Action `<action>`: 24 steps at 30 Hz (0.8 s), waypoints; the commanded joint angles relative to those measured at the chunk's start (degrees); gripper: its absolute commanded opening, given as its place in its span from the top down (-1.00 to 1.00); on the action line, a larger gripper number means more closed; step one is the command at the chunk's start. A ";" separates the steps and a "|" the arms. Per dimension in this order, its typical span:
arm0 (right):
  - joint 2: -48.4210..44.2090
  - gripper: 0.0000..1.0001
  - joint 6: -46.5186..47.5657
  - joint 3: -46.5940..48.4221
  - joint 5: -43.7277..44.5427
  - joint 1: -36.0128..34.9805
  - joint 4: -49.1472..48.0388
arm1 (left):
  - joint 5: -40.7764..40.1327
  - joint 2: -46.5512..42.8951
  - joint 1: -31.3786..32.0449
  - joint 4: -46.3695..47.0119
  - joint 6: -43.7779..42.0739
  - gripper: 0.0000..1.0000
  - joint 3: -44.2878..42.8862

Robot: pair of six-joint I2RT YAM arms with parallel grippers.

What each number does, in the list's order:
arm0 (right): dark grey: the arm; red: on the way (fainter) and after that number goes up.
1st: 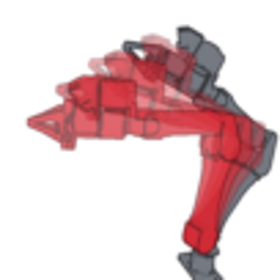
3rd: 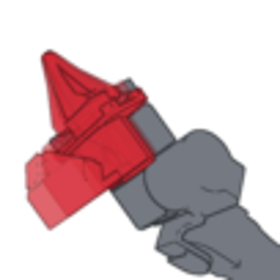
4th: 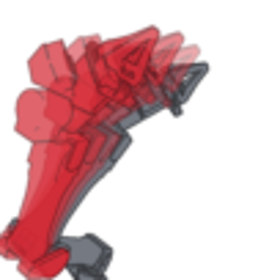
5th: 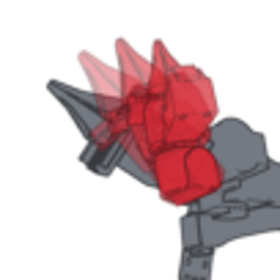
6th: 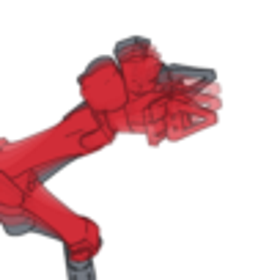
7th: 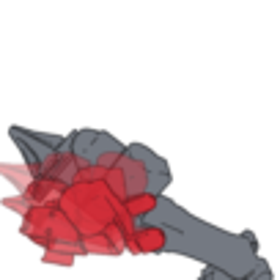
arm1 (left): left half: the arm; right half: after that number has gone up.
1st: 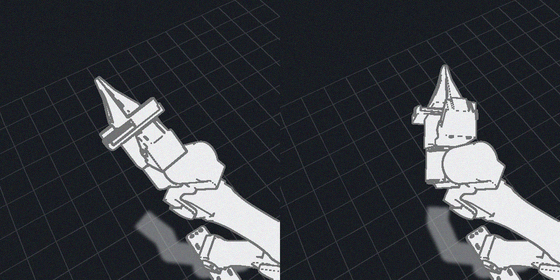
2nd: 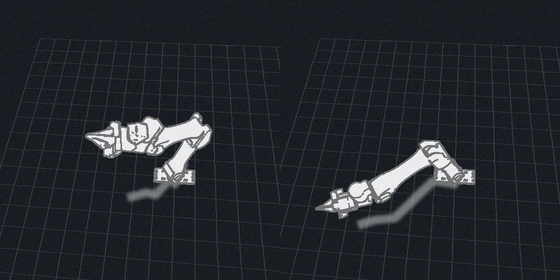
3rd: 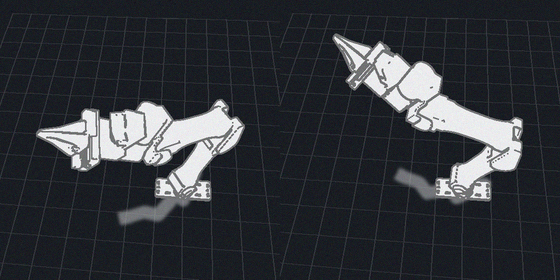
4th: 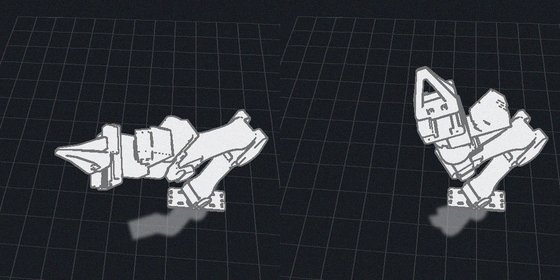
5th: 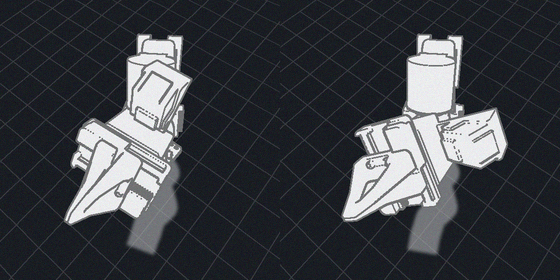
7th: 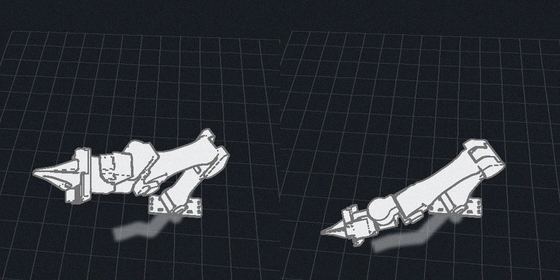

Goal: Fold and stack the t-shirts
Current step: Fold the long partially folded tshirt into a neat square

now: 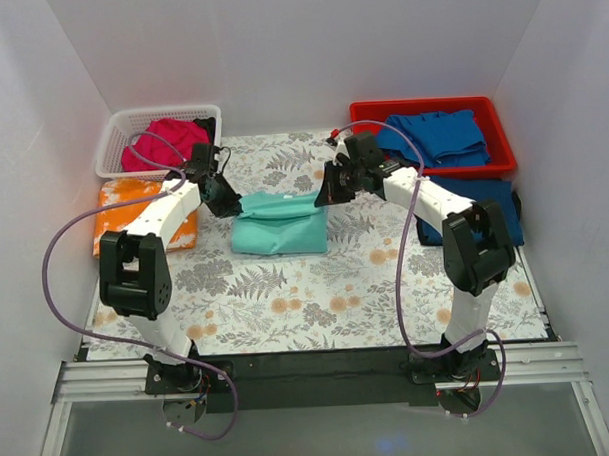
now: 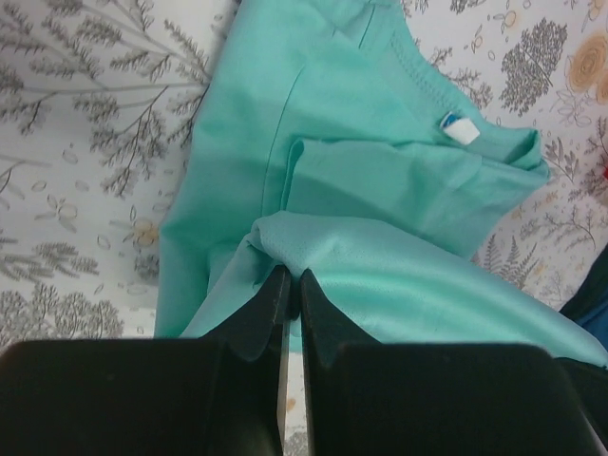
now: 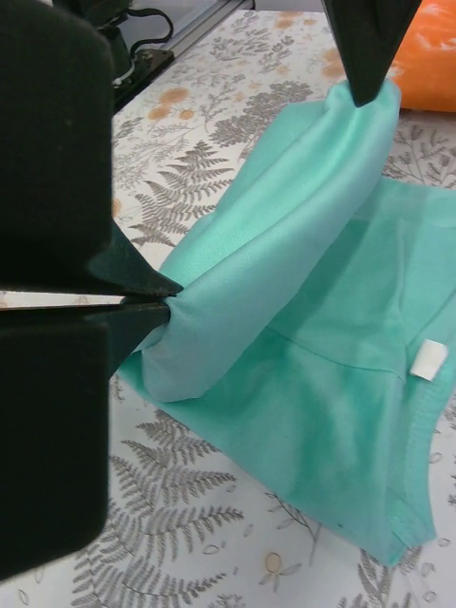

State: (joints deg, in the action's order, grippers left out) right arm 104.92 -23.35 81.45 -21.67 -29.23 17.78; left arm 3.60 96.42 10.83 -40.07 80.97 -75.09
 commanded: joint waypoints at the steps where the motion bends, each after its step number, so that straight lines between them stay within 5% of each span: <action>1: 4.04 0.97 0.77 5.47 0.14 1.19 0.41 | -1.75 4.19 -0.37 2.37 -2.21 1.00 -5.32; 7: 10.29 0.97 0.77 10.12 -0.04 2.34 0.85 | -2.10 13.33 -0.46 2.28 -3.27 1.00 -12.71; 10: 12.49 0.49 0.94 13.73 0.57 3.04 2.60 | -1.84 16.16 -0.46 2.98 -5.11 0.91 -16.04; 13: 12.76 0.16 1.73 17.23 1.98 3.57 4.01 | -2.10 17.92 -0.46 3.95 -6.96 0.56 -19.65; 15: 12.41 0.12 2.26 18.74 3.03 3.83 4.54 | -2.45 17.23 -0.46 5.26 -7.67 0.43 -21.32; 24: 7.76 0.12 2.79 15.60 2.95 3.48 5.77 | -1.05 8.44 -0.46 9.66 -6.18 0.40 -14.83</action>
State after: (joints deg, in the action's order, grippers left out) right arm 117.10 -21.39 99.33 -18.68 -25.41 22.96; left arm 2.17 111.44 10.61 -32.36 74.81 -92.55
